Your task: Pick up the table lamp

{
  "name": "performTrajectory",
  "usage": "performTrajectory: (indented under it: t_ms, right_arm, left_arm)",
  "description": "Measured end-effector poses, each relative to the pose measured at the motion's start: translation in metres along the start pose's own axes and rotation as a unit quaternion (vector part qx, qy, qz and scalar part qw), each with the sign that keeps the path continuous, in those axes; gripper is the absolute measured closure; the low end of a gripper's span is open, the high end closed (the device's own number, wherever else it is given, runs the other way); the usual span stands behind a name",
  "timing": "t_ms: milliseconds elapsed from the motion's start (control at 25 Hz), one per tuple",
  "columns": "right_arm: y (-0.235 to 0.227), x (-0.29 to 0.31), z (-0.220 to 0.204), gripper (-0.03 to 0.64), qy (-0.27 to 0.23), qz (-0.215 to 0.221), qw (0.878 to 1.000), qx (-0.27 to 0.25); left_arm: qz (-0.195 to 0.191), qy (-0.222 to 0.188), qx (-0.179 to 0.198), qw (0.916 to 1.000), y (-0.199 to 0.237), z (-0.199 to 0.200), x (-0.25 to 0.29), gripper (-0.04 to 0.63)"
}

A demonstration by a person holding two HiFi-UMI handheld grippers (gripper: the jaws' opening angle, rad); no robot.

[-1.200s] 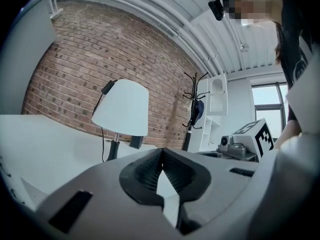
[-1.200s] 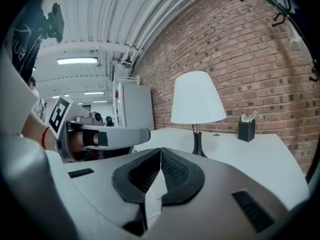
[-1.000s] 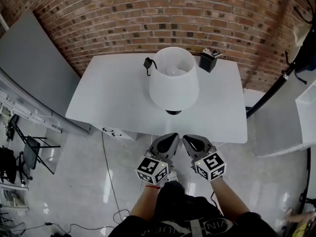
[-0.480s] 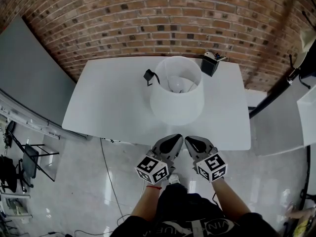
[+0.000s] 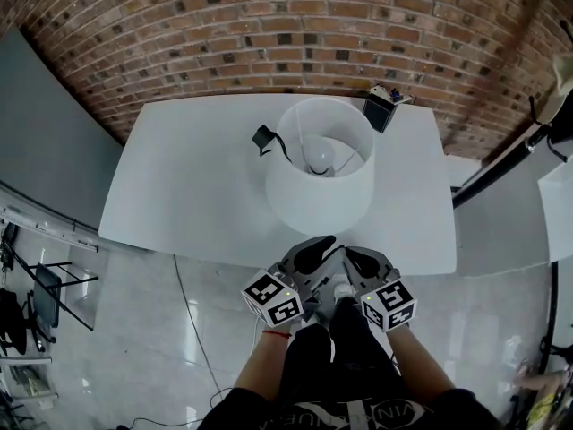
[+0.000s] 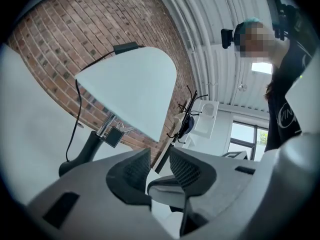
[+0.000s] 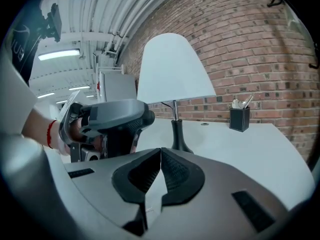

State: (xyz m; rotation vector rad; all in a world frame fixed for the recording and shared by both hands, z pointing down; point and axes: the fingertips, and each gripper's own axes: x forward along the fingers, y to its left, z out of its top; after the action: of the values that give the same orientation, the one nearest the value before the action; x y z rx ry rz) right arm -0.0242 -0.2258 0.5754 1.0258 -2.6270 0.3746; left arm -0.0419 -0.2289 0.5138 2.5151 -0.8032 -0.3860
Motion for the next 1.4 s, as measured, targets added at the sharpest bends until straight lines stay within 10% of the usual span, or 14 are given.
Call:
performTrajectory:
  t_ms: [920, 1400]
  right_arm:
    - [-0.033, 0.033, -0.015, 0.614, 0.015, 0.032, 0.999, 0.008]
    - [-0.045, 0.042, -0.012, 0.614, 0.021, 0.033, 0.999, 0.011]
  left_arm:
    - [-0.136, -0.077, -0.009, 0.9876, -0.002, 0.033, 0.032, 0.483]
    - [-0.134, -0.088, 0.003, 0.9871, 0.005, 0.047, 0.033, 0.577]
